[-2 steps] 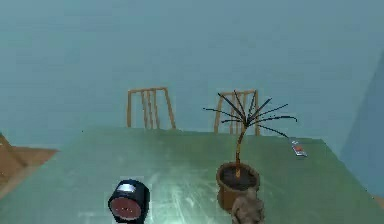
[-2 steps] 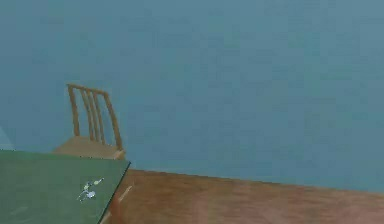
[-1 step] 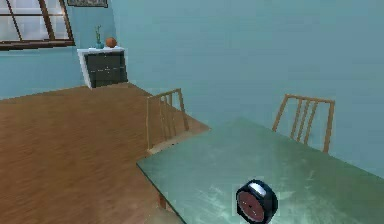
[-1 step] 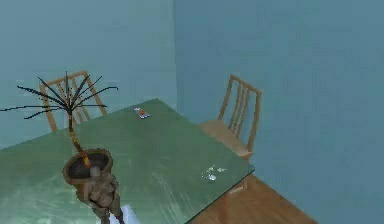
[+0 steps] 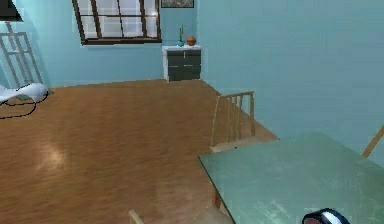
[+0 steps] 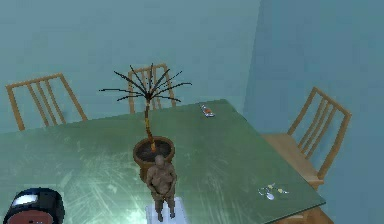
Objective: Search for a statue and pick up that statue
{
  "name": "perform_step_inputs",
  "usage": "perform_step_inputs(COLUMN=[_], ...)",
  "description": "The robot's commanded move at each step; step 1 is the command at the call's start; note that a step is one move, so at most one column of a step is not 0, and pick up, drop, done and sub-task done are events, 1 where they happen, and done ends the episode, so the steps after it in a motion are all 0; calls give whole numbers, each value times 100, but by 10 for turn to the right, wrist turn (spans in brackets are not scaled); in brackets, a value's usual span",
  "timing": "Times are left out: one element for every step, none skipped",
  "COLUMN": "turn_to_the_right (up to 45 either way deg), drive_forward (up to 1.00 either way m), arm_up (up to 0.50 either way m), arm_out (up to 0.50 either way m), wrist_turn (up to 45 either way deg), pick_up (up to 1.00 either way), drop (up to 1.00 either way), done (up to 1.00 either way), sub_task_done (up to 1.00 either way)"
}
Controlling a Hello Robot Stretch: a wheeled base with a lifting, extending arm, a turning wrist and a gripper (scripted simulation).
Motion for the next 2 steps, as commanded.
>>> perform_step_inputs(turn_to_the_right=[0,0], drive_forward=[0,0], arm_up=[50,26], arm_out=[0,0], wrist_turn=[0,0], pick_up=[0,0], drop=[0,0], done=[0,0], sub_task_done=[0,0])
